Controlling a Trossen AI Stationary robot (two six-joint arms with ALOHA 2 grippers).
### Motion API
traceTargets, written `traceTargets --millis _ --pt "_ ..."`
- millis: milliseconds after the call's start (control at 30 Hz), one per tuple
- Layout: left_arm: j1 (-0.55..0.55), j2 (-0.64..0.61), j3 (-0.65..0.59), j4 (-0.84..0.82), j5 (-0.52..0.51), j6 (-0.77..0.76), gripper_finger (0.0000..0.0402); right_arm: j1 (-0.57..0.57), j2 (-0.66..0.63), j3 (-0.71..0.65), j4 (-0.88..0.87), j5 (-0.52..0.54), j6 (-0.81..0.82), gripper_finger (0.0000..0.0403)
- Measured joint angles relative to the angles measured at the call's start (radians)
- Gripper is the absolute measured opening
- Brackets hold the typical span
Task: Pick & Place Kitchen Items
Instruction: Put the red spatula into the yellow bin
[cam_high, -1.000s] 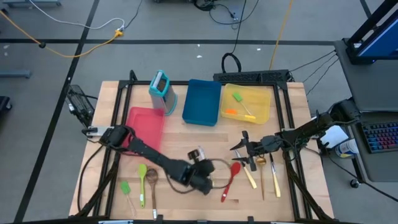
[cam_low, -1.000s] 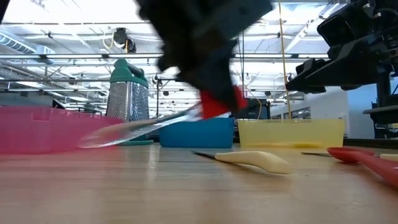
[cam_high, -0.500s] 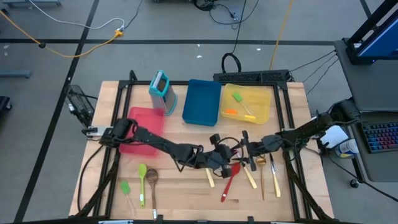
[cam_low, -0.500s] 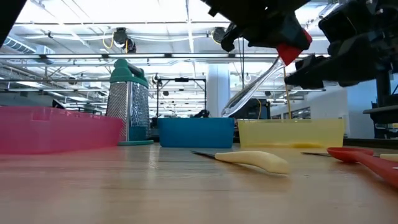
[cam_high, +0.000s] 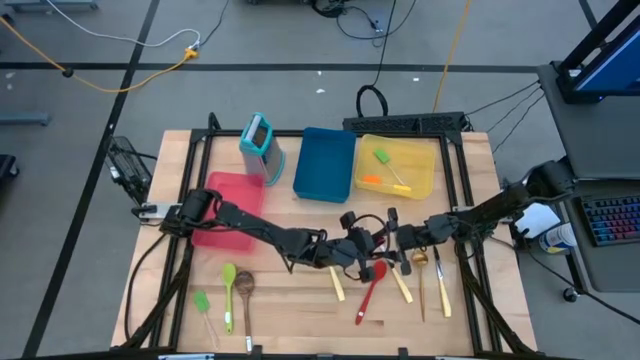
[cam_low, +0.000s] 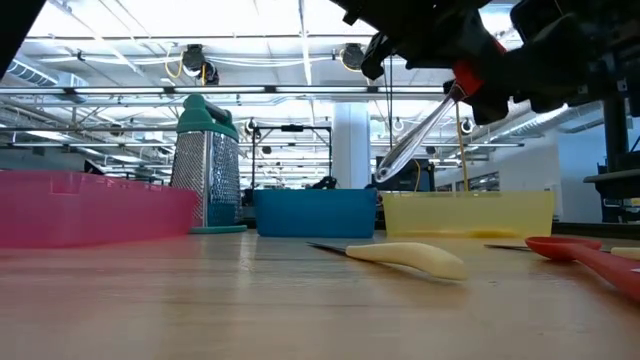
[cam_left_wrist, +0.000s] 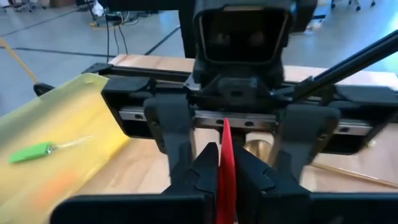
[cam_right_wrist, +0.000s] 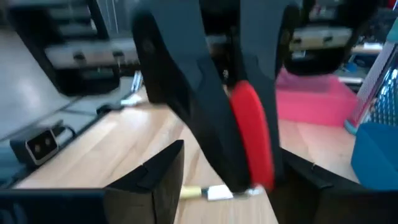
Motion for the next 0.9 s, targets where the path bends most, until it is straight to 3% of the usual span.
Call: traceTargets --millis 167,400,900 --pt "0.0 0.0 0.0 -0.005 0.0 0.0 0.0011 0.0 0.052 0.0 0.071 0.002 -0.003 0.0138" --pt "-0.004 -0.002 0.001 -0.007 0.0 0.003 0.0028 -0.017 0.071 0.0 0.098 -0.002 -0.014 0.0023" --pt "-0.006 -0.002 0.002 -0.019 -0.002 0.006 0.0034 -0.021 0.071 0.0 0.091 0.003 -0.046 0.0023"
